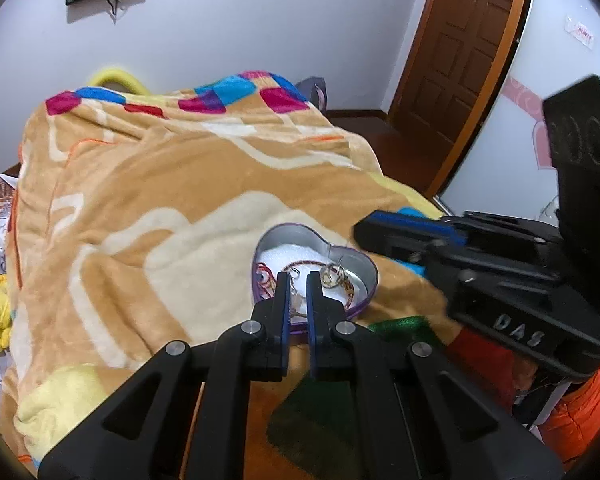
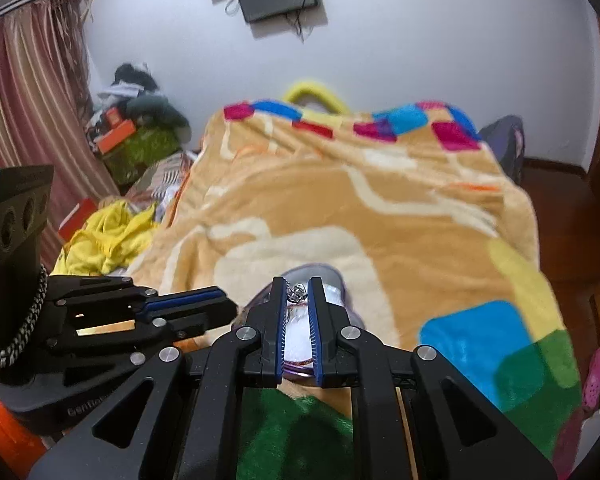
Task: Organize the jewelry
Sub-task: 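Carry both pieces over the heart tin and open both tools inside, then grasp the gold ring on the blanket with the left tool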
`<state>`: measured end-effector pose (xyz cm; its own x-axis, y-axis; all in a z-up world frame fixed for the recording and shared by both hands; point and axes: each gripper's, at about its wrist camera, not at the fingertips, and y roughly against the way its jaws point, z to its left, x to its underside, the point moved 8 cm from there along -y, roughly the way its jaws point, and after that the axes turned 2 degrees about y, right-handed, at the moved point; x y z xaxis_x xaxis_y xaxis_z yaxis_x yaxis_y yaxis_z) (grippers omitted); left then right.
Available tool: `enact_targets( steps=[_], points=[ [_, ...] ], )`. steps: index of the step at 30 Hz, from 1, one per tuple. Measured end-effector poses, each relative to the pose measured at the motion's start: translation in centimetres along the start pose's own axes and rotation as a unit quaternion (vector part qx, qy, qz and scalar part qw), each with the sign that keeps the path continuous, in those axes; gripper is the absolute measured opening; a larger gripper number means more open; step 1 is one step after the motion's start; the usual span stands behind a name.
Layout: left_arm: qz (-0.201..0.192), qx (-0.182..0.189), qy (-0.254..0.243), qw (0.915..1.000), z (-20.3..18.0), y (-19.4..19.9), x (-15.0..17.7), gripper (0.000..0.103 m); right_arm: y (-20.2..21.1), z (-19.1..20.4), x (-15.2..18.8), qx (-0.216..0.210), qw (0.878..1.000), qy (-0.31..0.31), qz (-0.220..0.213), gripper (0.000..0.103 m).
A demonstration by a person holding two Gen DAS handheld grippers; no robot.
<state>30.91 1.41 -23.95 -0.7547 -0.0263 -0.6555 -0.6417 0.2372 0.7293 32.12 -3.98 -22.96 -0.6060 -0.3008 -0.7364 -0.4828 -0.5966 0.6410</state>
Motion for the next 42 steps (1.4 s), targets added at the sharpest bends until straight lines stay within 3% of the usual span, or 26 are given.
enact_targets(
  steps=[11,17,20,24,25,33,36,39,42],
  points=[
    [0.015,-0.001,-0.001,0.9999,0.1,-1.1,0.4,0.008,-1.7,-0.3,1.3,0.000,0.999,0.012,0.050,0.010],
    [-0.003,-0.018,0.010,0.9998,0.8,0.8,-0.1,0.016,-0.2,-0.3,0.7,0.008,0.999,0.008,0.039,0.018],
    [-0.021,-0.030,0.008,0.9993,0.8,2.5,-0.7,0.023,1.2,-0.1,0.0,0.019,1.000,0.011,0.021,0.024],
    [-0.052,-0.044,0.004,0.9977,0.7,5.0,-1.2,0.051,3.9,0.4,-0.9,0.032,0.999,0.016,-0.014,0.030],
    [-0.052,-0.045,0.002,0.9976,0.8,5.2,-0.9,0.052,4.7,0.6,-1.0,0.036,0.999,0.016,-0.023,0.033],
    [0.066,-0.039,0.007,0.9970,2.3,0.7,4.2,0.051,6.6,0.3,-0.1,0.065,0.997,0.015,-0.038,0.036],
    [0.096,-0.034,-0.001,0.9947,2.1,-0.9,5.9,0.040,6.2,-0.2,0.4,0.065,0.997,0.005,-0.032,0.036],
    [0.117,-0.039,-0.012,0.9922,1.9,-2.3,7.2,0.032,6.0,-0.7,1.0,0.070,0.997,0.000,-0.026,0.036],
    [0.112,-0.048,-0.022,0.9923,1.9,-3.0,7.6,0.027,5.7,-1.0,1.4,0.071,0.997,-0.002,-0.021,0.036]
  ],
)
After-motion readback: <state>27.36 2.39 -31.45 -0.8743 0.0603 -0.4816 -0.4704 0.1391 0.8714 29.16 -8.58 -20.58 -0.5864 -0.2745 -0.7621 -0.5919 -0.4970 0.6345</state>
